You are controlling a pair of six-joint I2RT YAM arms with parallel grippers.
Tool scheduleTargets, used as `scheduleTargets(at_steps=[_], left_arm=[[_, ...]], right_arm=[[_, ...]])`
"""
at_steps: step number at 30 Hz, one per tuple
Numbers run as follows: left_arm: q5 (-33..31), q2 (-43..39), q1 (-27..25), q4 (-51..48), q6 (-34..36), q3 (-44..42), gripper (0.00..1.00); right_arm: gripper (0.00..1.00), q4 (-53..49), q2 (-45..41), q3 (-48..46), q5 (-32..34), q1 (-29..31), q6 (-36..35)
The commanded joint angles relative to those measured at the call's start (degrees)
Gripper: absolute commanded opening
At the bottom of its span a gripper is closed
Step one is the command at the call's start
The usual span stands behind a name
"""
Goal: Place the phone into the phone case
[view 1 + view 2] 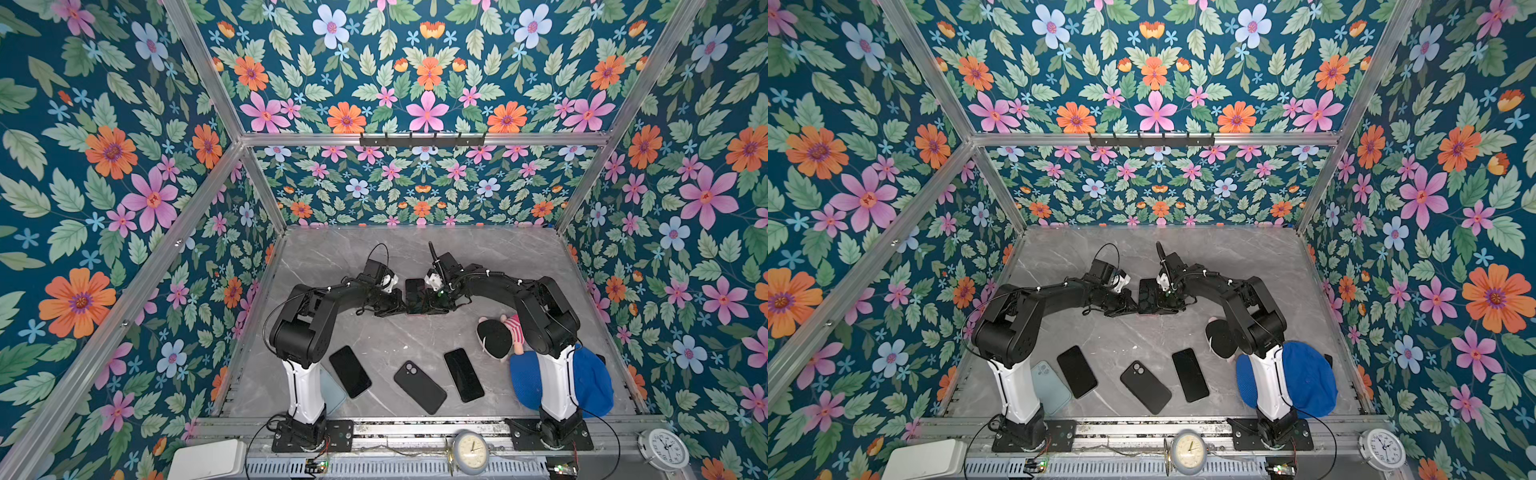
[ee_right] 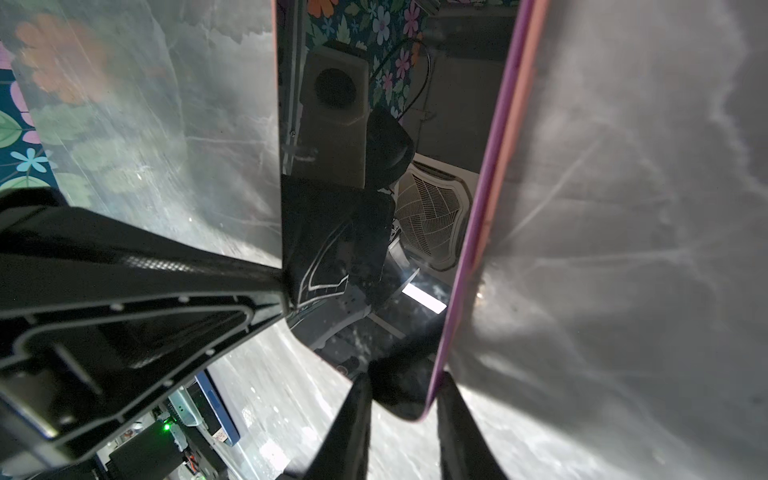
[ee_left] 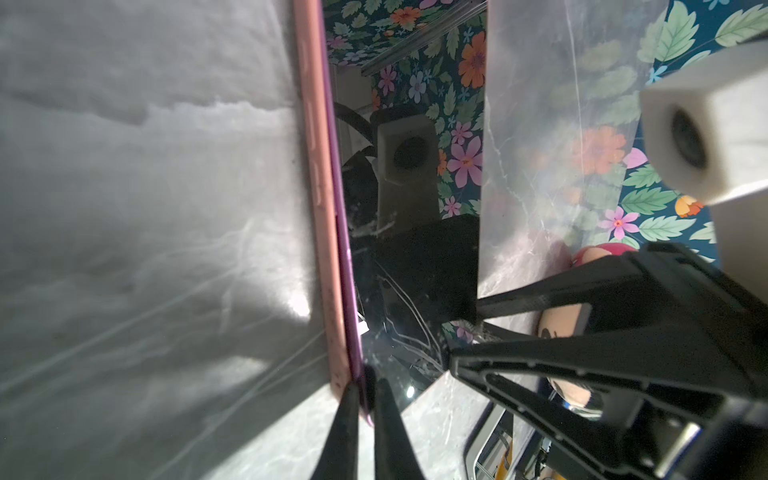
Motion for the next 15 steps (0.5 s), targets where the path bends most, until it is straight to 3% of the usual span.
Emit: scheduleTargets(at_steps=[1,15], left_arm=[[-2.6,1.6,-0.4,-2.3,0.6,-0.9,0.10],[-11.1,1.1,-0.4,-12.3,6.6,3.0,0.15]], right_arm=[[0.27,1.4,0.1,0.4,-2.0,0.6,0.1],[0.31,-0.9,-1.4,1.4,1.2,0.7,-1.4]])
